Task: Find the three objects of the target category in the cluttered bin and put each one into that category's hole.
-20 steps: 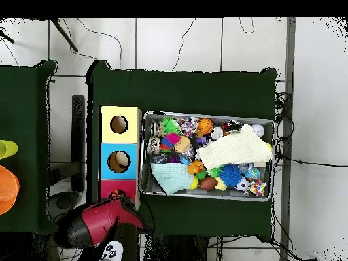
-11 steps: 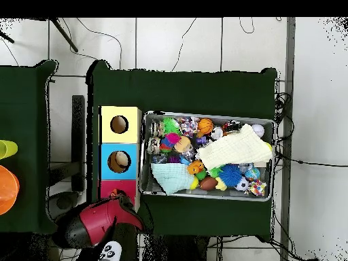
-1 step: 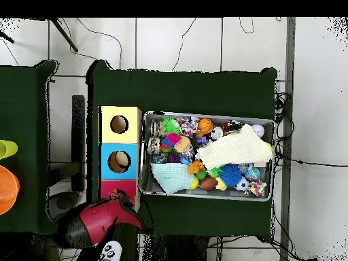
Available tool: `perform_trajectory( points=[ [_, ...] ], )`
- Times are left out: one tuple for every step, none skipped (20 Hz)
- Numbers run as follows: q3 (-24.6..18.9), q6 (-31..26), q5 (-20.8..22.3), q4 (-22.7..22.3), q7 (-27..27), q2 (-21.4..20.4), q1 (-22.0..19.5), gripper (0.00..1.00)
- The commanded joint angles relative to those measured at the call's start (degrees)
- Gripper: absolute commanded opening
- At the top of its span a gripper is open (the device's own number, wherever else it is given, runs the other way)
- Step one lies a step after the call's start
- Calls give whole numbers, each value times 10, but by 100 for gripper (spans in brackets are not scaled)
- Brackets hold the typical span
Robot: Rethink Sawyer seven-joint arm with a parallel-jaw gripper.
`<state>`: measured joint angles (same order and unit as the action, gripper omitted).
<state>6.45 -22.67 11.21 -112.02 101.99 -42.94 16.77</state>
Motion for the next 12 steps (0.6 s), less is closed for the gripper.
perform_trajectory(
  points=[
    [-9, -85, 9, 3, 27, -18, -36, 100],
    [-11, -97, 7, 3, 23, -25, -38, 100],
    [-12, -102, 6, 1, 21, -28, -40, 100],
    [-14, -107, 4, -1, 20, -32, -41, 100],
    [-17, -113, 3, -1, 17, -33, -43, 100],
    [-20, -119, 2, 0, 15, -34, -46, 100],
    [-21, -128, 2, -1, 12, -38, -47, 100],
    [-24, -141, 1, 0, 8, -42, -50, 100],
    [-26, -151, 1, 0, 5, -48, -51, 100],
    [-26, -157, 3, 1, 5, -49, -51, 100],
    [-27, -162, 4, 2, 5, -51, -51, 100],
    [-29, -162, 5, 2, 6, -51, -53, 100]
  ],
)
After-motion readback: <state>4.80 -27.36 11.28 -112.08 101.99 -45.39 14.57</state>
